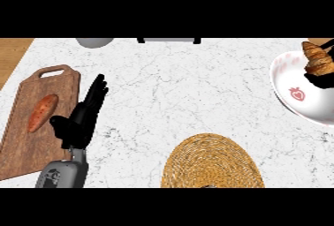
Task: Pick the croissant from the placemat and place it in the bowl
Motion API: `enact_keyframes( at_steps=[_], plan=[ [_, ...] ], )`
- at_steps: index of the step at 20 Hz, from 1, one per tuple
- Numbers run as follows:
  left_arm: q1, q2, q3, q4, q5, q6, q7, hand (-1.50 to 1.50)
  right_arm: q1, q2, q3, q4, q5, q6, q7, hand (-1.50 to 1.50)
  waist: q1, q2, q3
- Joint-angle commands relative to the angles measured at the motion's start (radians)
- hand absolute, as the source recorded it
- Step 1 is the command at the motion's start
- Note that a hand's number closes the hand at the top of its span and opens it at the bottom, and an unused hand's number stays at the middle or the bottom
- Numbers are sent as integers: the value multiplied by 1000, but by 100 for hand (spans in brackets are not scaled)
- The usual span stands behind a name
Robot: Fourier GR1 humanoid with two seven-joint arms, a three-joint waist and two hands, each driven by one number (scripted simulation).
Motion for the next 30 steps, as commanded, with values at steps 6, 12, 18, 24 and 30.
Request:
enact_keyframes(
  at_steps=[6, 12, 18, 24, 30],
  plan=[
    [20, -2, -10, 5, -18, 3, -28, 0, -66, -47, -80, 373, -103, 171, -236, -150, 10, 5, 1],
    [16, 0, -13, -18, -4, -15, -6, 0, -116, -21, -158, 463, -179, 141, -398, -150, 11, 3, 1],
    [39, -14, -17, -19, -4, -9, -24, 0, -120, -34, -259, 436, -290, 123, -437, -150, -8, -4, 0],
    [-4, -2, 15, 23, 3, -9, -23, 0, -96, -184, -330, 516, -380, 328, -404, -150, -17, -3, 0],
    [17, -15, -12, -30, -4, -8, -1, 0, -119, -270, -377, 593, -454, 491, -380, -150, -5, -1, 0]
  ],
)
